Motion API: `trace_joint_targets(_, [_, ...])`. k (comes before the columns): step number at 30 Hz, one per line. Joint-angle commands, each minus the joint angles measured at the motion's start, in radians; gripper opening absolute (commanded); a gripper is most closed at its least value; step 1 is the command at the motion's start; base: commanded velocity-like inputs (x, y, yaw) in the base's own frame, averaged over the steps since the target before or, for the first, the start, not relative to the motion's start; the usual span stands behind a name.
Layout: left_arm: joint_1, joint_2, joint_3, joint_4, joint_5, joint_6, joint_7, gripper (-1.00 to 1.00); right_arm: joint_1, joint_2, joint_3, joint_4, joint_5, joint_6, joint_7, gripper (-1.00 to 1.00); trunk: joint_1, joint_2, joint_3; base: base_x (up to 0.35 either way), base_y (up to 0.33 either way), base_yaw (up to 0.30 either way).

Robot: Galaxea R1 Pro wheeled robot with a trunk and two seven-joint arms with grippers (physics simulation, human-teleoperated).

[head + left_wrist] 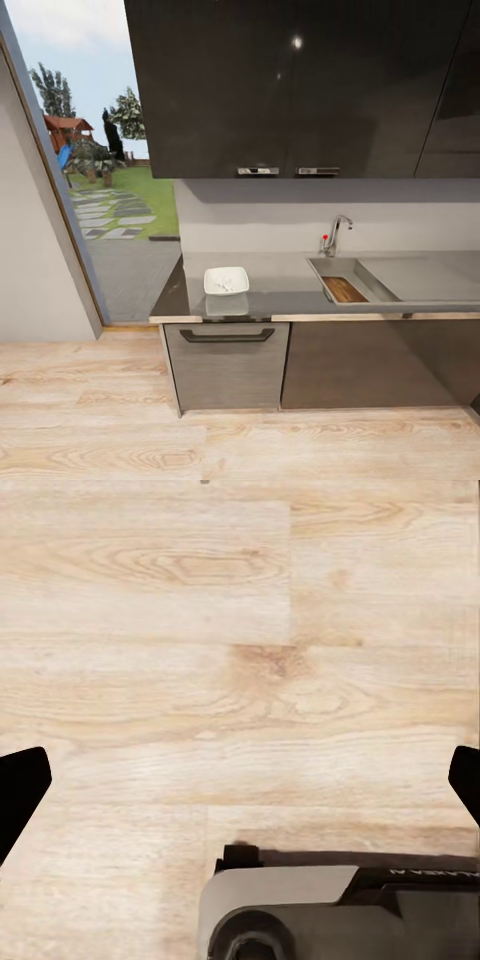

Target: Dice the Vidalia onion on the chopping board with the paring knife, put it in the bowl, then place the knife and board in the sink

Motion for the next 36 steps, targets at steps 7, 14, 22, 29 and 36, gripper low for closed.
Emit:
trace_joint_targets(7, [-0.001,0.006,-0.008,0.241,0.009,-0.046,-0.002,1.0,-0.001,-0.028,-0.002,0.007,0.012,0.232,-0.011,1.0,0.0,-0.002,-0.002,0.0,0.0,0.0])
trace_joint_targets(14, [0.001,0.011,-0.004,0.372,0.017,-0.088,0.005,1.0,0.009,-0.047,-0.002,0.008,0.012,0.66,-0.002,1.0,0.0,-0.002,-0.002,0.0,0.0,0.0])
trace_joint_targets(22, [0.002,0.017,0.002,0.379,0.028,0.072,0.137,1.0,0.081,-0.039,-0.002,0.009,0.007,0.946,0.042,1.0,0.0,-0.002,-0.002,0.0,0.0,0.0])
trace_joint_targets(29, [0.002,0.008,0.001,0.375,0.034,0.103,0.14,1.0,0.105,-0.039,-0.001,0.007,-0.012,0.989,0.052,1.0,0.0,-0.002,-0.002,0.0,0.0,0.0])
trace_joint_targets(36, [0.002,-0.004,0.0,0.371,0.032,0.101,0.137,1.0,0.106,-0.026,-0.003,-0.053,-0.015,0.92,0.057,1.0,0.0,-0.002,-0.002,0.0,0.0,0.0])
